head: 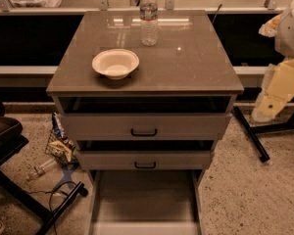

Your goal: Place water bottle into bottom drawer

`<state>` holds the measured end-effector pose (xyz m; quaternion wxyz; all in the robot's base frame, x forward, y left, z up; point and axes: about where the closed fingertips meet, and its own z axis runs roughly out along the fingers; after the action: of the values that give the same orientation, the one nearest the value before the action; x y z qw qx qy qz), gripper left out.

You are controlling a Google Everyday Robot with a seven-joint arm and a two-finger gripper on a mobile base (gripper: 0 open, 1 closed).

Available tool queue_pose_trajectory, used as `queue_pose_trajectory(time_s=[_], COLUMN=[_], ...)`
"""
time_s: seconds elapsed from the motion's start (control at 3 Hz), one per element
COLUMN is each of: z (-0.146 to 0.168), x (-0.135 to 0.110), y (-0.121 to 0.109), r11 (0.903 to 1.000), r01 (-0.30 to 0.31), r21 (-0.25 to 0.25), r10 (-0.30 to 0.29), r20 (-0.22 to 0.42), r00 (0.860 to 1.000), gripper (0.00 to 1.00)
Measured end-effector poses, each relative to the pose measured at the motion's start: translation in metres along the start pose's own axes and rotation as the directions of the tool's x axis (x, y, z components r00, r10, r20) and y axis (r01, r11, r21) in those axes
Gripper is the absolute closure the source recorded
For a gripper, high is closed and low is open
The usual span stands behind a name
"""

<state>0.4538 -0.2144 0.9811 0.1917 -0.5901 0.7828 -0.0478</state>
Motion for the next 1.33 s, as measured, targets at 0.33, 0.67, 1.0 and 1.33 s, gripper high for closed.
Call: queue_pose_trajectory(time_s=[0.33, 0.67, 1.0, 1.33], z=[0.024, 0.059, 0.072, 0.077], x=[-0.007, -0.003, -0.004, -0.008], y=[-0.049, -0.111, -0.154, -0.200], r11=[0.9902, 0.9411, 0.8889, 0.8257], r01=[-0.109, -0.304, -0.413, -0.503], r21=[0.087, 0.148, 0.198, 0.255], r10=[0.100, 0.256, 0.307, 0.300], r20=[0.100, 0.278, 0.413, 0.557], r00=[0.990, 0.926, 0.858, 0.775], gripper=[0.00, 0.00, 0.00, 0.00])
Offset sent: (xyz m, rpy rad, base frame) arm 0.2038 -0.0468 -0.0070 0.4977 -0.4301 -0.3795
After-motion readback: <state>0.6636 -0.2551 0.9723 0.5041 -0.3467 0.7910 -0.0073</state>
